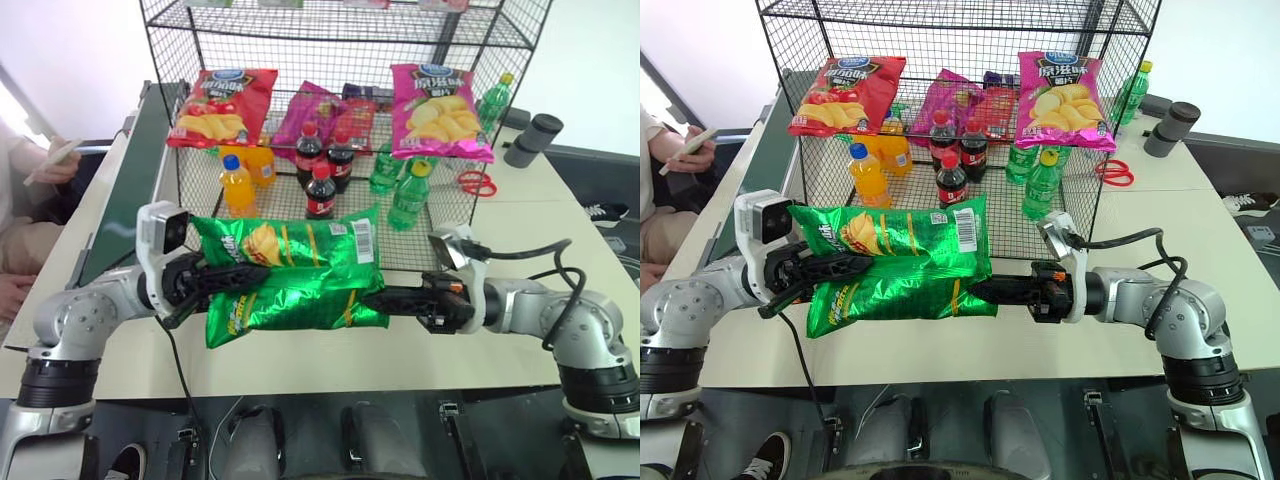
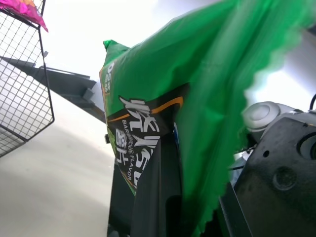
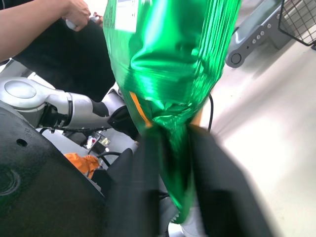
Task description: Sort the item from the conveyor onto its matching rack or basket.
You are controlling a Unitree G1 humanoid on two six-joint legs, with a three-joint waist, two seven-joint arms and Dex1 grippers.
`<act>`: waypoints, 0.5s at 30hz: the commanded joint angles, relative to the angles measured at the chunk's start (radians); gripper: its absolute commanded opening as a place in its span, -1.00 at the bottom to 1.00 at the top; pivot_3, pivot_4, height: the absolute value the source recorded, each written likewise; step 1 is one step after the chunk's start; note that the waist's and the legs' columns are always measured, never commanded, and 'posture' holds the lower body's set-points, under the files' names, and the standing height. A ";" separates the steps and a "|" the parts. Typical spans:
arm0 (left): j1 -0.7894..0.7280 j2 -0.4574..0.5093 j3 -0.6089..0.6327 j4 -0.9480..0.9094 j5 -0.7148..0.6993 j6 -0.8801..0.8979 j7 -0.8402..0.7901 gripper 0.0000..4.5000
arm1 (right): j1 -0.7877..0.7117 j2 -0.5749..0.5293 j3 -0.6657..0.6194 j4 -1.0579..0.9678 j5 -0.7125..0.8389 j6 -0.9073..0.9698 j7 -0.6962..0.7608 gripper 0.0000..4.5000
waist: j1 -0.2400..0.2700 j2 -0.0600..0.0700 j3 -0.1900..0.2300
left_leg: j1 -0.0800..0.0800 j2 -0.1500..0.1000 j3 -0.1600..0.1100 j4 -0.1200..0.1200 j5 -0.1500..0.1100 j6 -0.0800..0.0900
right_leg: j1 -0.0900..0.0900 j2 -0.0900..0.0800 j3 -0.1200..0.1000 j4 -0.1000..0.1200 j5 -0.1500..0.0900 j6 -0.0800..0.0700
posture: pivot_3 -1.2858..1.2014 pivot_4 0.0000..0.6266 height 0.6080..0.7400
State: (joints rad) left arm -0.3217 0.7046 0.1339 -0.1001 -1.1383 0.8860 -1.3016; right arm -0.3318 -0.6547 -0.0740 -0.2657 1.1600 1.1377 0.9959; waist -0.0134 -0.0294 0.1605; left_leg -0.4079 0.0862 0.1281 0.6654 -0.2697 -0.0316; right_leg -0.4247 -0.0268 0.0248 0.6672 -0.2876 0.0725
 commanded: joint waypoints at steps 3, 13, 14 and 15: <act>0.007 0.023 0.028 0.013 0.057 -0.011 0.017 -0.74 | -0.029 0.000 -0.005 0.013 -0.032 -0.046 0.016 -1.00 | -0.001 0.000 0.000 | 0.000 0.000 0.000 0.000 0.000 0.000 | 0.000 0.000 0.000 0.000 0.000 0.000 | 0.03 -0.52 1.00; 0.116 0.043 0.144 0.013 0.095 -0.049 0.049 0.99 | -0.043 -0.051 -0.014 -0.005 -0.242 -0.269 0.045 -1.00 | -0.002 0.000 0.000 | 0.000 0.000 0.000 0.000 0.000 0.000 | 0.000 0.000 0.000 0.000 0.000 0.000 | 0.03 -0.52 1.00; 0.133 0.046 0.154 0.007 0.096 -0.053 0.048 0.99 | -0.042 -0.056 -0.014 -0.012 -0.275 -0.308 0.044 -1.00 | -0.001 0.000 0.000 | 0.000 0.000 0.000 0.000 0.000 0.000 | -0.001 -0.001 0.000 0.000 0.000 0.000 | 0.03 -0.52 1.00; 0.150 0.040 0.167 0.006 0.104 -0.068 0.061 0.99 | -0.046 -0.058 -0.019 -0.017 -0.299 -0.339 0.035 -1.00 | -0.001 0.000 0.000 | 0.000 0.000 0.000 0.000 0.000 0.000 | -0.001 0.000 0.000 -0.001 0.000 0.000 | 0.03 -0.52 1.00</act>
State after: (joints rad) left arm -0.1810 0.7380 0.2584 -0.0634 -1.0362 0.8405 -1.2513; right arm -0.3566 -0.7041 -0.0636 -0.2409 0.8948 0.8649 1.0270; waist -0.0145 -0.0293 0.1605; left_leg -0.4082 0.0863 0.1286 0.6651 -0.2698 -0.0315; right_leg -0.4255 -0.0273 0.0248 0.6666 -0.2876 0.0724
